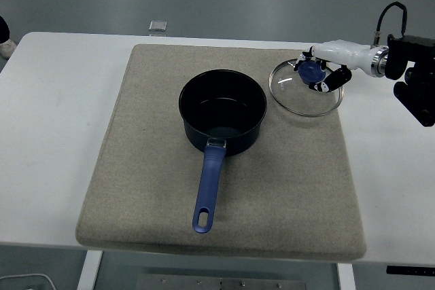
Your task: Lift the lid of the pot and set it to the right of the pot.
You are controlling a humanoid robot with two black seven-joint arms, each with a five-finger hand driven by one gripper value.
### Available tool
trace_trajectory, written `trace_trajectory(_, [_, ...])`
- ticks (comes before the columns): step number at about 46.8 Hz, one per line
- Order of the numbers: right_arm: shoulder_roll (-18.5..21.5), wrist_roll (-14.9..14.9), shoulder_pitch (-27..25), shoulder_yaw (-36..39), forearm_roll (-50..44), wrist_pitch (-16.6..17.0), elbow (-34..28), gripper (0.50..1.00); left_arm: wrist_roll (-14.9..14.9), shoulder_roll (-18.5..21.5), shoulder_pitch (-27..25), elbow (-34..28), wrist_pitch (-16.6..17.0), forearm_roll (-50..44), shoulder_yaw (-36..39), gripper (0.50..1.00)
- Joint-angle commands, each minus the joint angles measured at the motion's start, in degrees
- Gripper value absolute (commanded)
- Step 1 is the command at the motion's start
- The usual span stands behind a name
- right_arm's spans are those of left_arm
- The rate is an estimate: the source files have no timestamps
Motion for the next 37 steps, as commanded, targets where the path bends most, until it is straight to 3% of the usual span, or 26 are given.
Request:
trace_trajectory(1, [0.2, 0.0, 0.0, 0.1, 0.6, 0.3, 0.0, 0.722, 0.0, 0.0, 0.0, 0.0, 0.0, 0.1, 0.0, 1.0])
trace_trajectory(2, [0.2, 0.0, 0.0, 0.0, 0.9, 0.3, 0.0, 0.76, 0.0, 0.0, 0.0, 0.0, 0.0, 0.0, 0.0, 1.0])
trace_trajectory(8, [0.1, 0.0, 0.1, -0.1, 1.3, 0.5, 0.1, 0.825, 0.0, 0.0, 0.0, 0.0, 0.0, 0.0, 0.0, 1.0])
trace_trajectory(37, [-0.3, 0.0, -0.4, 0.0, 1.3, 0.5, 0.2, 0.829, 0.0, 0.0, 0.0, 0.0, 0.0, 0.0, 0.0, 1.0])
